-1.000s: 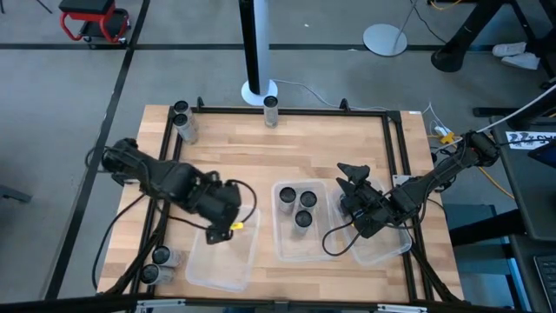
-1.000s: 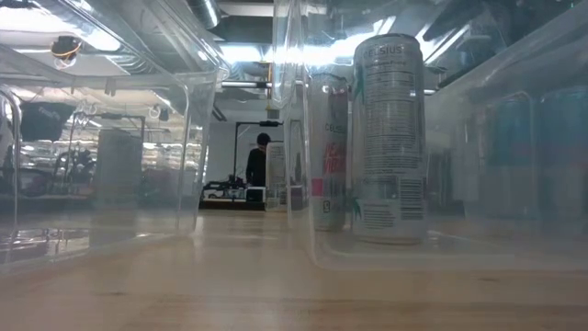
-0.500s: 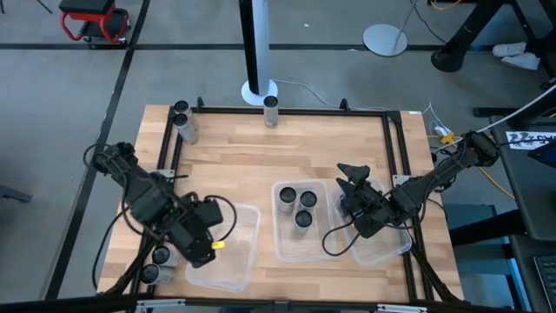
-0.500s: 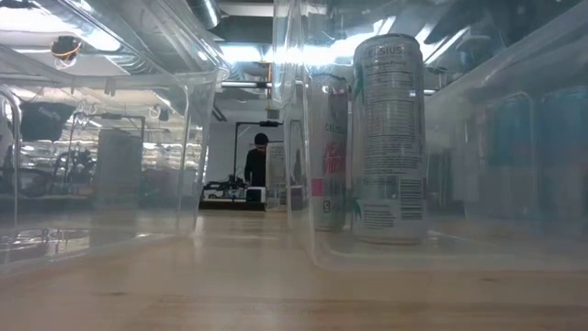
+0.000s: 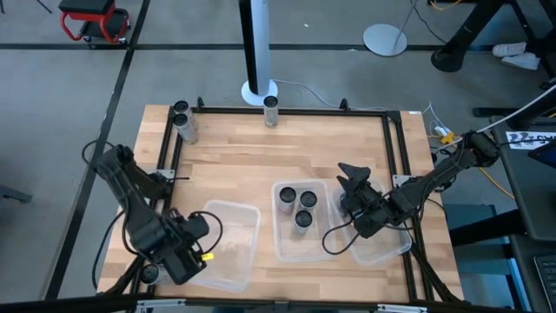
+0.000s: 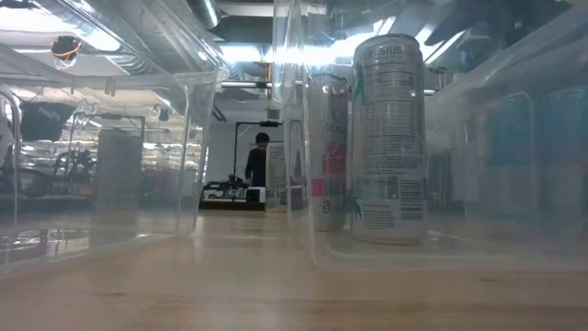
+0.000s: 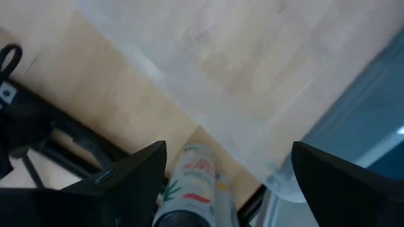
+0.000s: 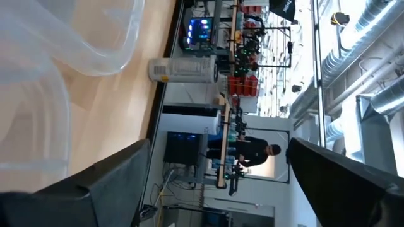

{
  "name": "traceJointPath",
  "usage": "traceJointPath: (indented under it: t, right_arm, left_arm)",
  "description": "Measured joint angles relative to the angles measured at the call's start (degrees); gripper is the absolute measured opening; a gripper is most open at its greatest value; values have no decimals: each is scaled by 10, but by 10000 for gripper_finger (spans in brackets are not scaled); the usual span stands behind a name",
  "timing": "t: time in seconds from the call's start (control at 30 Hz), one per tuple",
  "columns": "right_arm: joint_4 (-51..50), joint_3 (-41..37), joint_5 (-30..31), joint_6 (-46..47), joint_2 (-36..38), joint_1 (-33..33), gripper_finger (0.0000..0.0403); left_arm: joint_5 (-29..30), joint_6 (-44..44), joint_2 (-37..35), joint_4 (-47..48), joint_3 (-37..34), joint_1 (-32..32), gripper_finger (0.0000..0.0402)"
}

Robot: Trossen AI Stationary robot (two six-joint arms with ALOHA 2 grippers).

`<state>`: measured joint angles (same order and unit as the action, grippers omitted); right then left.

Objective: Sort soda cans
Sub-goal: Put the white-pink soda can into the middle transparent bin

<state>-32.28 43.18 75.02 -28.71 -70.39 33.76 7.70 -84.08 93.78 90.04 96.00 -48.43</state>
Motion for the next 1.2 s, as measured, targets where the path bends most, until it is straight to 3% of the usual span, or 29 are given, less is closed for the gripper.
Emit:
traceJointPath:
  t: [0.3, 0.5, 0.83, 1.03, 1.2]
  right_arm:
    - [19, 0, 0, -29, 0, 0, 372]
    - [23, 1, -7, -31, 0, 0, 372]
    - [23, 1, -11, -31, 0, 0, 372]
    - [25, 1, -11, -31, 0, 0, 372]
    - [27, 1, -11, -31, 0, 0, 372]
  left_arm:
    - [-55, -39, 0, -1, -29, -4, 327]
    - [-130, -88, 0, 0, -29, -19, 327]
    - [-148, -134, 0, -1, -33, -58, 327]
    - [-212, -141, 0, 0, -93, -74, 327]
    - [-220, -136, 0, -10, -109, -75, 327]
